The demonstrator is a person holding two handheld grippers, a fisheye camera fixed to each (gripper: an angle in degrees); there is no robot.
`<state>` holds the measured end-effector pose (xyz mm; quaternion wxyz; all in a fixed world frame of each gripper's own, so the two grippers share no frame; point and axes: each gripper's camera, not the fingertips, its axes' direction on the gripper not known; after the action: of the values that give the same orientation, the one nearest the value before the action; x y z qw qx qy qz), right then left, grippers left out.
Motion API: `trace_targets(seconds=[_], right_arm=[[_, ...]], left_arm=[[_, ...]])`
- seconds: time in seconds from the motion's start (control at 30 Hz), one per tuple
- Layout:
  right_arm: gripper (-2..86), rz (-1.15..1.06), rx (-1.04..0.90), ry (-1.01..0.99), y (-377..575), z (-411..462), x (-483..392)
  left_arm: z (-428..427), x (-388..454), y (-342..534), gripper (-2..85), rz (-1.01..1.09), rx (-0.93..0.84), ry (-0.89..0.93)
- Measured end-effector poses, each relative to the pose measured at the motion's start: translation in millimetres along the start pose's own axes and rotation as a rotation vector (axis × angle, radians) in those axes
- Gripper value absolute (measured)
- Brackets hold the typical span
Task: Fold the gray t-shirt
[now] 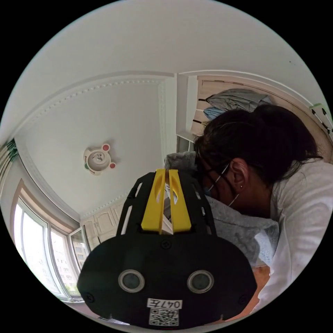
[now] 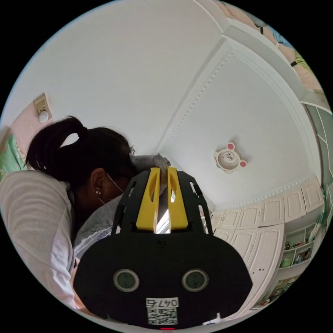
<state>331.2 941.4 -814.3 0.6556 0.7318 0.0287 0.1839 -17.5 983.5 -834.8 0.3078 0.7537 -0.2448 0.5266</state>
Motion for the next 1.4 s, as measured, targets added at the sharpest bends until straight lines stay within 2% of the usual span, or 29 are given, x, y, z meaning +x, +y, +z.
trace_targets(seconds=[0.2, 0.47, 0.87, 0.97, 1.07, 1.17, 1.33, 1.4], right_arm=[[0.1, -0.041, -0.004, 0.025, -2, -15, 2], [0.2, -0.024, -0.014, 0.035, 25, -23, 15], [0.3, 0.076, -0.076, 0.054, 114, 1, 43], [0.4, 0.224, -0.188, 0.077, 161, 29, 68], [0.4, 0.456, -0.338, 0.071, 241, 67, 109], [0.4, 0.641, -0.517, 0.109, 346, 101, 139], [0.2, 0.646, -0.857, 0.242, 523, 149, 151], [0.2, 0.625, -0.966, 0.274, 603, 168, 149]], left_arm=[[-16, -29, -15, -0.8, 0.029, 0.003, -0.020], [-5, -58, 10, -0.8, 0.012, 0.004, -0.023], [85, -61, 114, -0.8, -0.065, -0.053, -0.017], [137, -69, 166, -0.8, -0.158, -0.149, -0.027], [211, -88, 252, -0.8, -0.349, -0.303, 0.013], [296, -97, 375, -0.8, -0.540, -0.517, 0.044], [439, -43, 642, -0.8, -0.641, -0.966, 0.110], [481, -12, 716, -0.8, -0.623, -1.066, 0.106]])
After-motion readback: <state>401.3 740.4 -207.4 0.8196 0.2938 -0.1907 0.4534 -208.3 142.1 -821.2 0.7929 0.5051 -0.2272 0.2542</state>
